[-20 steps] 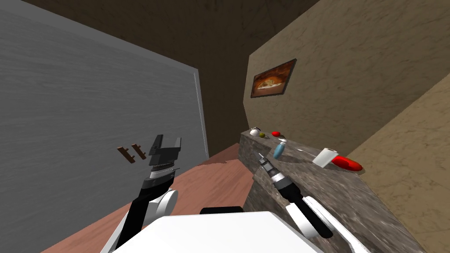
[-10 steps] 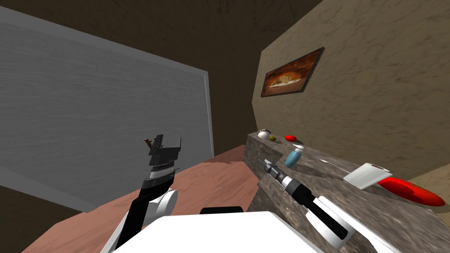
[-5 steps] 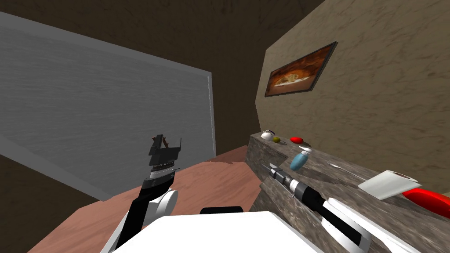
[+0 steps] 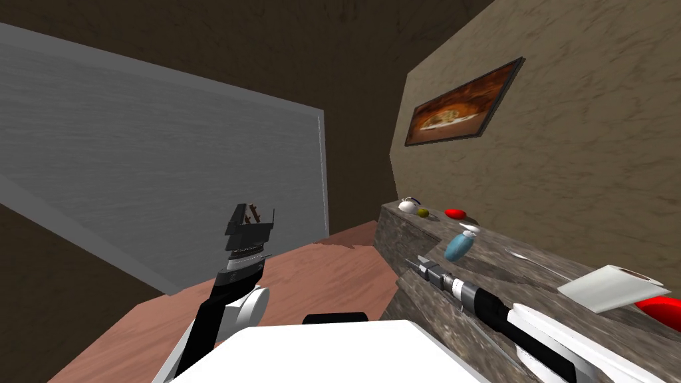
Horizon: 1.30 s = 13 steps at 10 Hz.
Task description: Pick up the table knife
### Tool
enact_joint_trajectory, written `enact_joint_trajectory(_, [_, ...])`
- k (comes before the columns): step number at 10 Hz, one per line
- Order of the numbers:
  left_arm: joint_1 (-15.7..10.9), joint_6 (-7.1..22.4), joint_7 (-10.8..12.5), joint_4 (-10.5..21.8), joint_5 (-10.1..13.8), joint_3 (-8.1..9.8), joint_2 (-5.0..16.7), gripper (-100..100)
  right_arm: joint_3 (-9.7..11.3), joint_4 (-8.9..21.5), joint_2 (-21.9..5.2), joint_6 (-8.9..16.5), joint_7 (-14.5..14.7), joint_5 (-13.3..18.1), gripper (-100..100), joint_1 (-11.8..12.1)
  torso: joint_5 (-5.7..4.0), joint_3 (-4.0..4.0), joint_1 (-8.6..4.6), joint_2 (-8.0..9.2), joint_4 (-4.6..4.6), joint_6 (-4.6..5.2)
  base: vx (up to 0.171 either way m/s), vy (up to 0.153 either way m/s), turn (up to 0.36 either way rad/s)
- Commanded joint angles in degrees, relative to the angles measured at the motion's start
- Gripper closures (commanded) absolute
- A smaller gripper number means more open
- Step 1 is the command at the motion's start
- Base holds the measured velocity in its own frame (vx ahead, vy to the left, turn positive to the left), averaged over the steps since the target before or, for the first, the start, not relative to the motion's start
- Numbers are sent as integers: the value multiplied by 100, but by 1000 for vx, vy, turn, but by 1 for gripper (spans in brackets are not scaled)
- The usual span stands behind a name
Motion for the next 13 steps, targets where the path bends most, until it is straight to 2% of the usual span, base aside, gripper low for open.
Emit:
enact_joint_trajectory(1, [0,0,0,0,0,0,0,0,51,274,-286,-80,-25,105,-100,133,0,0,0,0,0,0,-14,33,62])
enact_joint_trajectory(2, [0,0,0,0,0,0,0,0,51,274,-336,-80,-25,105,-100,133,0,0,3,1,0,-1,-11,28,23])
enact_joint_trajectory(6, [0,0,0,0,0,0,0,0,211,993,-1050,-369,-90,378,-100,503,3,1,14,2,1,1,-16,48,27])
enact_joint_trajectory(7, [0,0,0,0,0,0,0,0,211,1030,-1080,-369,-90,378,-100,503,3,2,13,4,1,0,-14,32,2])
enact_joint_trajectory(10, [0,0,0,0,0,0,0,0,325,1524,-1553,-566,-140,559,-100,755,2,1,10,2,1,0,-14,46,16])
enact_joint_trajectory(11, [0,0,0,0,0,0,0,0,325,1524,-1553,-566,-140,559,-100,755,3,2,15,3,1,1,-14,38,0])
enact_joint_trajectory(13, [0,0,0,0,0,0,0,0,387,1796,-1821,-672,-164,662,-100,894,1,1,4,1,1,0,-13,31,21])
